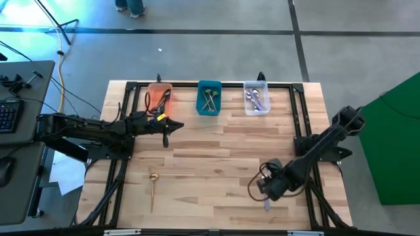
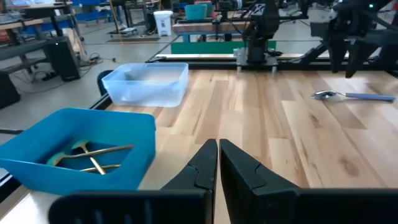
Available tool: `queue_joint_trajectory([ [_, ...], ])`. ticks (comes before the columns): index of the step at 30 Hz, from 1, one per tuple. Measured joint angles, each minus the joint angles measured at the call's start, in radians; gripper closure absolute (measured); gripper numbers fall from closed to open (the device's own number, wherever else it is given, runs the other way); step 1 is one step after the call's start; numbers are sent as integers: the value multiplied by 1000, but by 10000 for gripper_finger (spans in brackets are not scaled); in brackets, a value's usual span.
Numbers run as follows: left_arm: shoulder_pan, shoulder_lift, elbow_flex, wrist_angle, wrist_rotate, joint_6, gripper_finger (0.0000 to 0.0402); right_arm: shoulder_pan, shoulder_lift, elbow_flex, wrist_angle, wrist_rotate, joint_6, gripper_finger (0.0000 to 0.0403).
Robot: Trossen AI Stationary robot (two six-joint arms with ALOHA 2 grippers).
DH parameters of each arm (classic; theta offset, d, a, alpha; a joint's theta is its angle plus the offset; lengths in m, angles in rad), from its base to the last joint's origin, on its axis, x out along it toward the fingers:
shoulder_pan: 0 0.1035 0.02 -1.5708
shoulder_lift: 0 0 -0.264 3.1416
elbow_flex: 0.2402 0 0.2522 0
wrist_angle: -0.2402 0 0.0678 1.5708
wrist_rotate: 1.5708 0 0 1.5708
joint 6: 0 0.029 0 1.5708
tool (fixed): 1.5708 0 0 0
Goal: Sort silverware by color (type)
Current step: Put the purple spoon into the transparent bin
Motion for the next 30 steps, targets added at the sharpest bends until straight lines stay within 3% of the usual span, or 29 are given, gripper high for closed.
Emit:
queue_joint_trajectory([
  [6,0,0,0,-5,7,10,392,37,94,0,112,0,104,231],
  [15,0,0,0,-7,7,10,392,20,215,1,126,8,155,238],
  [19,0,0,0,-10,7,10,392,9,248,8,136,12,151,272],
  [24,0,0,0,-10,7,2,392,-7,257,53,103,29,99,342],
  [27,0,0,0,-13,7,8,392,-31,264,97,52,100,37,387],
  [30,-5,0,0,-14,7,10,392,-74,260,150,4,125,-37,396],
])
